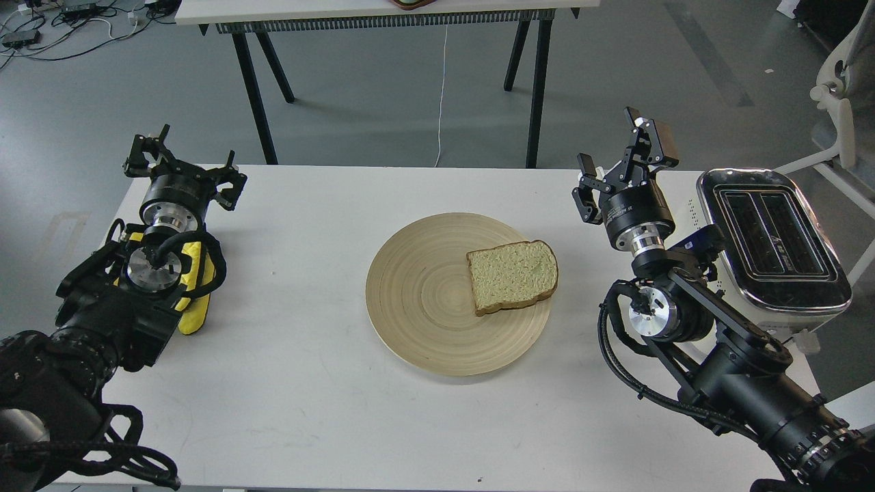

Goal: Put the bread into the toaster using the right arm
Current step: 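Raise the right gripper up from beside the cream toaster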

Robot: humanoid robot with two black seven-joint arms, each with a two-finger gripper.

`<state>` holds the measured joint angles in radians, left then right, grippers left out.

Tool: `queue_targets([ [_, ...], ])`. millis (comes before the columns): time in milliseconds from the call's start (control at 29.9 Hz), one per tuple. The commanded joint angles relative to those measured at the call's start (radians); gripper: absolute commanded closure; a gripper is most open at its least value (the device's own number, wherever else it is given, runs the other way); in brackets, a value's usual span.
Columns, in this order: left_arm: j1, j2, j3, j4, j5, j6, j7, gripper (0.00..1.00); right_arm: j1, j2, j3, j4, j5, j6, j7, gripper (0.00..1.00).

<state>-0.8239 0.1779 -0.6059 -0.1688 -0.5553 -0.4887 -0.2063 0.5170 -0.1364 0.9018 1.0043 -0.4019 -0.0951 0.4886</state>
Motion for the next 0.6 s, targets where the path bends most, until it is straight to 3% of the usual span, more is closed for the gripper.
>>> queue_targets([
  [0,0.0,0.0,0.0,0.0,0.0,0.0,0.001,0.0,0.0,0.0,-0.003,0.0,-0.002,-0.002,0.0,0.01],
  [201,0.0,0.0,0.0,0.0,0.0,0.0,-0.001,0.0,0.003,-0.002,-0.007,0.007,-0.02,-0.037,0.0,0.01],
  [502,0.0,0.0,0.0,0.0,0.0,0.0,-0.001,0.0,0.049,-0.011,-0.099,0.014,-0.363,-0.389,0.0,0.01],
  [569,0.0,0.0,0.0,0.0,0.0,0.0,-0.001,0.0,0.051,-0.015,-0.153,0.023,-0.42,-0.394,0.0,0.01],
])
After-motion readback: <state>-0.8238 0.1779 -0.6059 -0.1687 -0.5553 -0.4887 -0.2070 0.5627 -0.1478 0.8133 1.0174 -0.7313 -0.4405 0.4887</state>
